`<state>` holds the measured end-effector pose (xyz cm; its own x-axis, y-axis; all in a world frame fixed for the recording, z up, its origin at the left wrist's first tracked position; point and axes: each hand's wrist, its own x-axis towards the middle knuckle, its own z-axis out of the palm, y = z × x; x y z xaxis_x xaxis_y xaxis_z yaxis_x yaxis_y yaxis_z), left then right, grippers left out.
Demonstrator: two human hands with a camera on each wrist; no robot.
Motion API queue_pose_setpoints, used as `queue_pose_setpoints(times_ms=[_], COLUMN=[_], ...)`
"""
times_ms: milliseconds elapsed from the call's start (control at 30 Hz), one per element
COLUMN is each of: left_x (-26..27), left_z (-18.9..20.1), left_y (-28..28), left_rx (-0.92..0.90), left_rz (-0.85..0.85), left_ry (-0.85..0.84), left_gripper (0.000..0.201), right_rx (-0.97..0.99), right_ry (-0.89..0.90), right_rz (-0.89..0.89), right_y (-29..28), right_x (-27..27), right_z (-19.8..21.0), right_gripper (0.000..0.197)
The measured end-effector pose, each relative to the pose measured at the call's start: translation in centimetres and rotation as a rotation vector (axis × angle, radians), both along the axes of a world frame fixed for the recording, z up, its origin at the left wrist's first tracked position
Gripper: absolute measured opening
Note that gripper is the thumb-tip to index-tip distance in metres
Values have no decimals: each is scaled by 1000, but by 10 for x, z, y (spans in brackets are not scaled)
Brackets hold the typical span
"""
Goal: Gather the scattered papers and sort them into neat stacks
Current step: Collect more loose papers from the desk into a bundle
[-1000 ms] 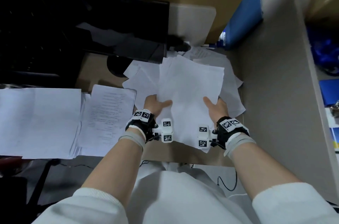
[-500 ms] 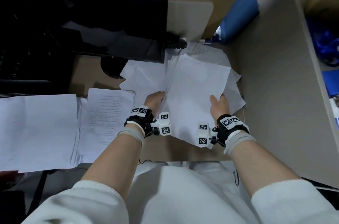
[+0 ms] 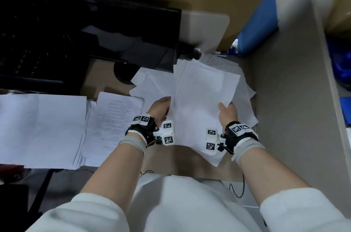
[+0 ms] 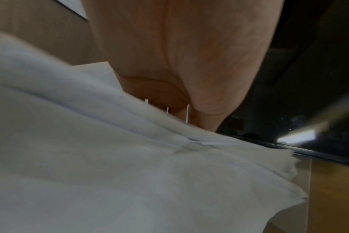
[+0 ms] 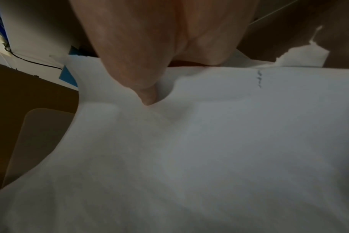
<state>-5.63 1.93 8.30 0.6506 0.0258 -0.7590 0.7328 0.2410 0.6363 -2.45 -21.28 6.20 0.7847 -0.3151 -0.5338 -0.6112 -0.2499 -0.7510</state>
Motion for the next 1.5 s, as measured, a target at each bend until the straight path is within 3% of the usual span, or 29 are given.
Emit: queue_pose_setpoints(times_ms=[67,233,433,600,700,867,967,1033,1167,1267,1367,1500], left_x=[0,3,-2,3,8,15,14,14,9,2,-2,-4], left_z=[2,4,-3,-32,-47,-34,-31,-27,-12,8,12,-1], left_y=[-6,-15,-14,-9,-6,-6,-2,0,3,1,-2,1], left_rx=[51,136,13,244,353,478,527,549,380,126,236,350], left_rz=[-50,-145,-17,-17,-51,-49,-9,23,64,96,4,-24], left_ry=[-30,-43,-78,-91,-163,-277,-283,-286,-236,-158,-201,-166], left_gripper=[25,64,36,13,19,31,39,39,30,56,66,49], right_rx=[9,34,37,49,44,26,41,49,73,130,179,267], right_ry=[1,-20,-33,-24,-23,-32,-44,-36,-31,-35,-14,33], right_rz=[23,26,27,62,76,73,59,50,26,24,40,87], right_y=[0,1,-6,-6,-7,-7,-7,-6,-3,1,7,10], right_x=[2,5,5,1,-2,-5,-5,-6,-8,-12,-13,-15], right_z=[1,5,9,13,16,23,23,25,23,22,22,24], right_gripper=[29,29,29,30,30,34,26,31,35,43,41,32])
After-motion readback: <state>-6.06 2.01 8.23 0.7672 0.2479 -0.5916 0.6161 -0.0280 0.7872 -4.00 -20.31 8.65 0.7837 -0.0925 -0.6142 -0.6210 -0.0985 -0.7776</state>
